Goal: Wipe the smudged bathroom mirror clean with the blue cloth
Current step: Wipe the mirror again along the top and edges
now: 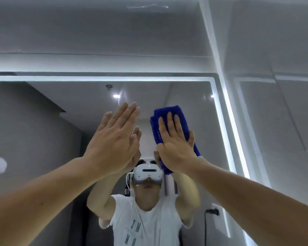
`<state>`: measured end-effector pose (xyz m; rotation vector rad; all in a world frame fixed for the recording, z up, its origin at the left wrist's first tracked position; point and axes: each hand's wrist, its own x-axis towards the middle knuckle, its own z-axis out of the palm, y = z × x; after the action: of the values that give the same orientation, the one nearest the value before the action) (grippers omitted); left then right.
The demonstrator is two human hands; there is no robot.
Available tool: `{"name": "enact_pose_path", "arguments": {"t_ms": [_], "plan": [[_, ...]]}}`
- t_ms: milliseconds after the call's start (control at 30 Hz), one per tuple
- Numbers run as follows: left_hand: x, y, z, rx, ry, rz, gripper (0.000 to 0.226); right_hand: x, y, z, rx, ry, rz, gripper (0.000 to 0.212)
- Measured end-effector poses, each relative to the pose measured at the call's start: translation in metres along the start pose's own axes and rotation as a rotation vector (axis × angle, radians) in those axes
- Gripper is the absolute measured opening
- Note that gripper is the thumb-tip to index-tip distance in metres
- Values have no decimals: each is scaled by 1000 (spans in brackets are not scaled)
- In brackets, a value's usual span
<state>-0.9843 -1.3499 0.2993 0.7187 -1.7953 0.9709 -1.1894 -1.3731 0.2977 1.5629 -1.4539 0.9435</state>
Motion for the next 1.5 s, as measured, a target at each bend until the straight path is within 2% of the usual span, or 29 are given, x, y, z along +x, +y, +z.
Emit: {"name": "enact_pose_path", "arguments": {"t_ms": [200,300,367,467,500,567,633,733,833,933,1067,1167,1233,1300,1367,1433,1500], "plan": [[46,5,11,-54,-24,56,60,81,-24,-70,190,-94,-42,55],[85,-2,7,-150,1,19,52,99,-39,-101,499,-85,13,45],[112,-2,6,-202,49,-12,47,94,-41,-108,753,-131,51,29],[141,11,16,-168,-15,-107,55,93,-32,-116,1053,-184,189,23],[147,18,22,-139,-47,-172,63,93,-28,-119,1098,-160,194,22],[152,36,33,-93,-92,-308,79,89,-19,-124,1164,-111,191,41],[153,50,43,-97,-95,-405,81,88,-16,-126,1189,-62,166,49],[148,56,60,-96,39,-424,76,86,-12,-127,1062,71,137,47],[152,46,75,2,196,-259,71,92,1,-123,585,208,149,40],[177,25,71,34,181,-114,72,95,18,-109,303,245,137,38],[222,-16,50,116,87,-151,76,91,27,-92,107,319,84,57],[227,-25,42,127,64,-160,87,85,35,-87,63,376,32,59],[198,-17,51,125,77,-114,92,81,39,-86,26,381,-3,58],[146,-11,74,135,135,20,91,76,41,-88,16,405,-23,57],[112,-16,84,157,103,127,88,73,42,-90,43,438,-15,56],[132,-33,69,195,52,151,91,71,39,-88,40,430,-5,55],[175,-49,41,194,30,60,92,68,33,-86,14,400,-21,54]]}}
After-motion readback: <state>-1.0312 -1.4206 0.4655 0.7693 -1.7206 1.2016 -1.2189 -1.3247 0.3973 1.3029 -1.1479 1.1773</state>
